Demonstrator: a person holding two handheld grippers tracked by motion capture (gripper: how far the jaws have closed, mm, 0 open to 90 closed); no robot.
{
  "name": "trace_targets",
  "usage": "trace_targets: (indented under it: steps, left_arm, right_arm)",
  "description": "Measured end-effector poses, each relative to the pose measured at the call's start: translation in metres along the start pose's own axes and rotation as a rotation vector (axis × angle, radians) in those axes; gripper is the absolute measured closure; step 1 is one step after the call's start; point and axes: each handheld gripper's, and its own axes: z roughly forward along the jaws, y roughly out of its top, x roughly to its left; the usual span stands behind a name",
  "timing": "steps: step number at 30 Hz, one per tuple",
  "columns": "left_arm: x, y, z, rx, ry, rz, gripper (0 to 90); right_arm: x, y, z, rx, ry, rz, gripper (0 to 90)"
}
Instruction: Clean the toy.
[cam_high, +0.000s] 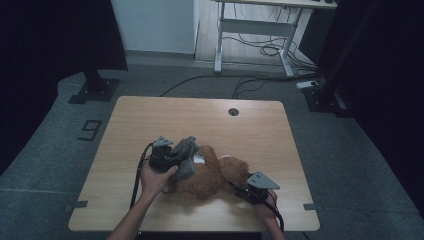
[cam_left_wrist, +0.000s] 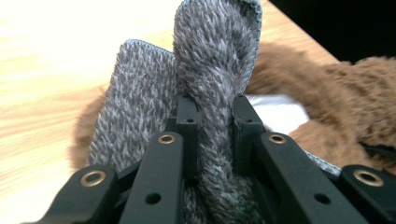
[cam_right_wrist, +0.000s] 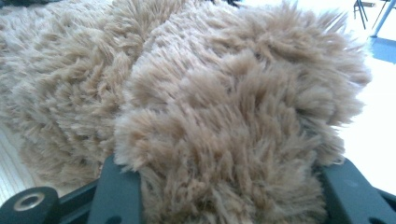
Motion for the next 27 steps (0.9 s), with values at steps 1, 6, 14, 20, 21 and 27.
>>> trace_targets:
  steps: [1, 6, 14, 20, 21, 27]
  left_arm:
    - [0.003, -0.001, -0.002, 0.002, 0.001, -0.006, 76.8]
    - [0.004, 0.002, -0.014, -0.012, -0.001, -0.015, 76.7]
    - [-0.074, 0.049, -0.016, -0.113, -0.093, 0.149, 76.7]
    - [-0.126, 0.066, 0.038, -0.029, -0.159, 0.206, 76.6]
    - [-0.13, 0.065, 0.047, -0.007, -0.161, 0.211, 76.6]
    - [-0.125, 0.04, 0.084, 0.084, -0.154, 0.172, 76.6]
  right_arm:
    - [0.0, 0.0, -0.001, 0.001, 0.0, -0.004, 48.7]
    - [0.0, -0.001, -0.001, -0.006, 0.003, -0.007, 48.6]
    - [0.0, 0.0, -0.002, -0.012, -0.001, -0.013, 48.1]
    - [0.0, -0.001, -0.003, -0.017, 0.001, -0.02, 47.6]
    - [0.0, -0.001, -0.003, -0.017, 0.003, -0.02, 47.5]
    - [0.0, -0.004, -0.007, -0.019, 0.008, -0.035, 46.2]
